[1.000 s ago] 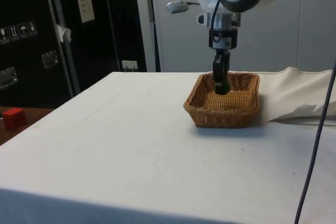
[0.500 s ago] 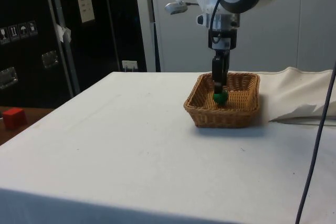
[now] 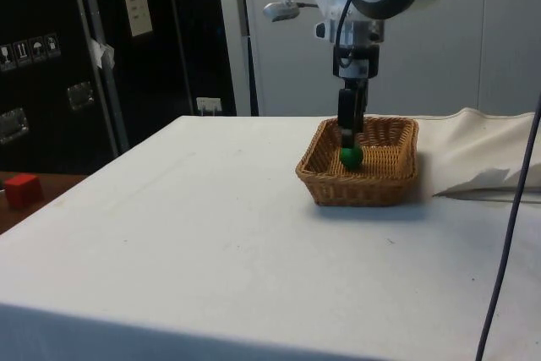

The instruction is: Pick up the ball and place it into the basket.

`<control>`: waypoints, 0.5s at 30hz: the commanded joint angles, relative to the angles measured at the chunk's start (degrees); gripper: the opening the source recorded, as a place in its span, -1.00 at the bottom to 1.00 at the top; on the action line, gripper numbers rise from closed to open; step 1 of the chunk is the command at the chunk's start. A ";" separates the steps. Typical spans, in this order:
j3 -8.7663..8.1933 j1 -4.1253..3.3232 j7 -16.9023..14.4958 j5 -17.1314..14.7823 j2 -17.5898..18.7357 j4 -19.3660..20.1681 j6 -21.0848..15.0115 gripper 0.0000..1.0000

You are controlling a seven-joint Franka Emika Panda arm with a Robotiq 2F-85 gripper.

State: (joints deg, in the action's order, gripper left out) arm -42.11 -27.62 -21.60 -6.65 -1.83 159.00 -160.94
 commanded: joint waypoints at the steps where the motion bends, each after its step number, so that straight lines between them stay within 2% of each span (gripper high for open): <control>1: 0.29 0.00 1.38 0.52 -0.06 -0.40 0.69 1.00; 10: 2.35 0.46 5.44 2.46 -2.92 -0.86 2.75 1.00; 11: 2.01 0.00 3.78 0.80 -3.67 -0.17 2.41 1.00; 12: 2.58 0.52 5.84 2.69 -3.15 -0.86 2.92 1.00; 15: 3.50 0.69 7.79 3.95 -4.18 -0.92 3.55 1.00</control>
State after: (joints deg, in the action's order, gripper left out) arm -39.02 -27.62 -15.36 -4.41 -6.70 158.82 -157.96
